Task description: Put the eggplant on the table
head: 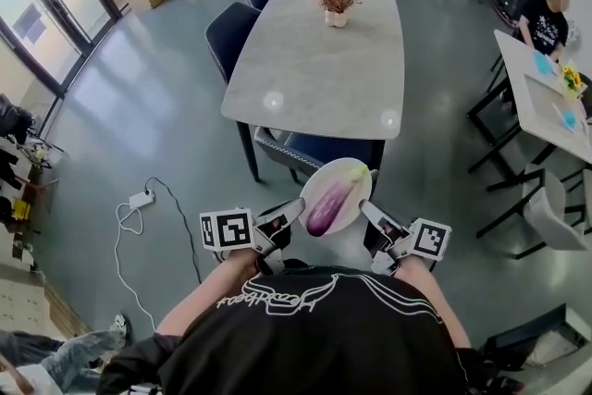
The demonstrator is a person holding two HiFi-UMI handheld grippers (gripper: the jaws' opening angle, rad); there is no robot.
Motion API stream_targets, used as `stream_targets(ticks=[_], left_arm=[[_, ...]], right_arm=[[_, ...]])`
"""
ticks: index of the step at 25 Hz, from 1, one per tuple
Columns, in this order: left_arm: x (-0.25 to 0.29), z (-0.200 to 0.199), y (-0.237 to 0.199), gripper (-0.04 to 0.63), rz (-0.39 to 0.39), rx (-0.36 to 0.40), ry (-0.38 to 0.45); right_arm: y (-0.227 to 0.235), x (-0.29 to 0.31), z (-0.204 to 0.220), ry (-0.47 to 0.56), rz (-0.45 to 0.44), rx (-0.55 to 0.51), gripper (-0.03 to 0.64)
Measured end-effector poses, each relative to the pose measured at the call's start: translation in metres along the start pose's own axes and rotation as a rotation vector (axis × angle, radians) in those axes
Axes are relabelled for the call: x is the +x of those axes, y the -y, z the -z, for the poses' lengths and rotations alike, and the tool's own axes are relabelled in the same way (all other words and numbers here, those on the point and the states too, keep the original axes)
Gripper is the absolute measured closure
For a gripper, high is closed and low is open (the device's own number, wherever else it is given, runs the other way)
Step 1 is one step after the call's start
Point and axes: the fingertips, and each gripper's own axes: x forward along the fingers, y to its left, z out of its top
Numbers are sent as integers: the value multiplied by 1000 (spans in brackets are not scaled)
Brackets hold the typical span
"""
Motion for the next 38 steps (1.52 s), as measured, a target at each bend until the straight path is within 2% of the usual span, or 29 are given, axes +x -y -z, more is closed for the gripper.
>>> stream_targets(ticks=[13, 21, 29, 38], left_arm=[[18, -15, -12, 574, 9, 0, -10], [51, -40, -33, 575, 24, -6, -68], [74, -91, -71, 574, 18, -37, -95], [85, -173, -104, 574, 21, -61, -79]], right_arm=[[16, 11, -18, 2, 27, -7, 592], [40, 24, -46, 56, 60, 15, 592], [68, 74, -76, 61, 81, 39, 592], [77, 154, -122, 52, 91, 33, 592]])
